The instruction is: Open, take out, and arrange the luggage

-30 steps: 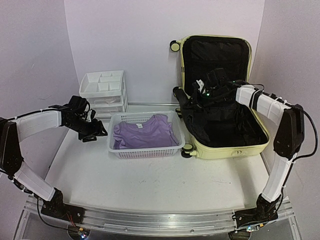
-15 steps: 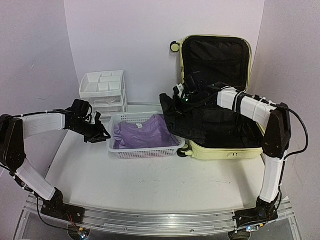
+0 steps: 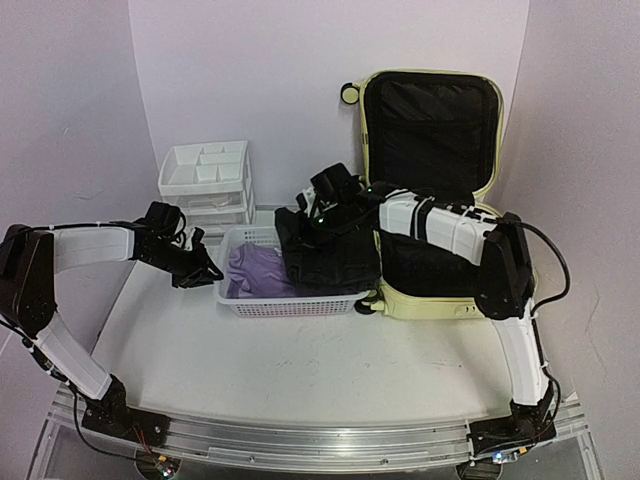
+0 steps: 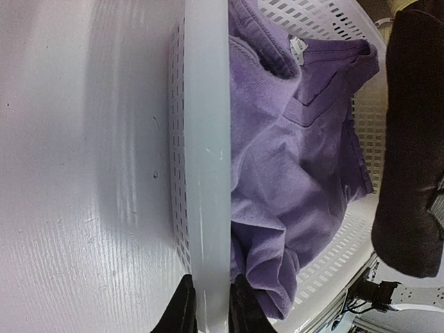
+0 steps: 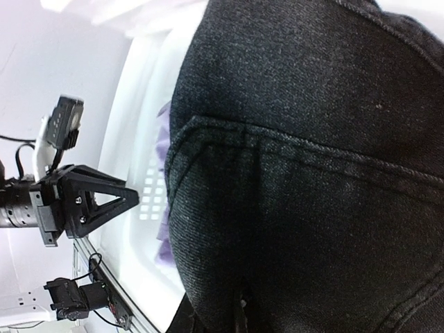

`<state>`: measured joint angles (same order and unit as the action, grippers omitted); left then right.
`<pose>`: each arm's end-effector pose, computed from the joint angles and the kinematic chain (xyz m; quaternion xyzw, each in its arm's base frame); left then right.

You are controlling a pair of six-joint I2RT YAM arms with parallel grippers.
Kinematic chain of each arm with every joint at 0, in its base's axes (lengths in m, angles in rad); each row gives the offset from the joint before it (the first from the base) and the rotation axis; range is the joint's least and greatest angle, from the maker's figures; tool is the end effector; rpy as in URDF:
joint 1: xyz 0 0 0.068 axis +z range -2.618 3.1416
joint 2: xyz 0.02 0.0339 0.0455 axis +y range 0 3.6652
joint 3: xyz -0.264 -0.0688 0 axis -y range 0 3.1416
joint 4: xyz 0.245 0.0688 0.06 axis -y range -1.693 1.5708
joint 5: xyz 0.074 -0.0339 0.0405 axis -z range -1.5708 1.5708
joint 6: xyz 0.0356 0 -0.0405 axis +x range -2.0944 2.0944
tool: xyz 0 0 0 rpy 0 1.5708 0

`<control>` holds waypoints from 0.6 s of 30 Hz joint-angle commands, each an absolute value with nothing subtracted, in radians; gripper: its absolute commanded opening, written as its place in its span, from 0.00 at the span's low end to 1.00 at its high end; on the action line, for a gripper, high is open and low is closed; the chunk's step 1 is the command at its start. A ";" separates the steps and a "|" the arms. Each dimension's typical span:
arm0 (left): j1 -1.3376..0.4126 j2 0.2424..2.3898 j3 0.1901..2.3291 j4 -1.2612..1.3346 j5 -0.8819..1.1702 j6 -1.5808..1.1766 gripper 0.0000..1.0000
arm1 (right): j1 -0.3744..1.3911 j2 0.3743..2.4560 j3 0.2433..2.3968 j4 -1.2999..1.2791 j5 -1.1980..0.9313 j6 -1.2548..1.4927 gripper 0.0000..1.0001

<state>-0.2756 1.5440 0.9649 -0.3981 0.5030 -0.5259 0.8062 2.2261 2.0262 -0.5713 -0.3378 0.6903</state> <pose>0.2933 -0.1008 0.2063 -0.0434 0.9280 -0.3296 0.1680 0.3446 0.3763 0.2580 -0.1179 0.9027 0.3745 0.1759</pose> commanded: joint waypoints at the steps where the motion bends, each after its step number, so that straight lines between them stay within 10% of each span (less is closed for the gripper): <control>1: -0.286 1.535 0.949 -0.355 0.554 -0.518 0.07 | 0.855 2.275 2.108 -0.391 -0.315 0.767 0.00; 18: -0.299 1.535 0.939 -0.345 0.569 -0.534 0.06 | 0.925 2.460 2.161 -0.218 -0.111 1.010 0.00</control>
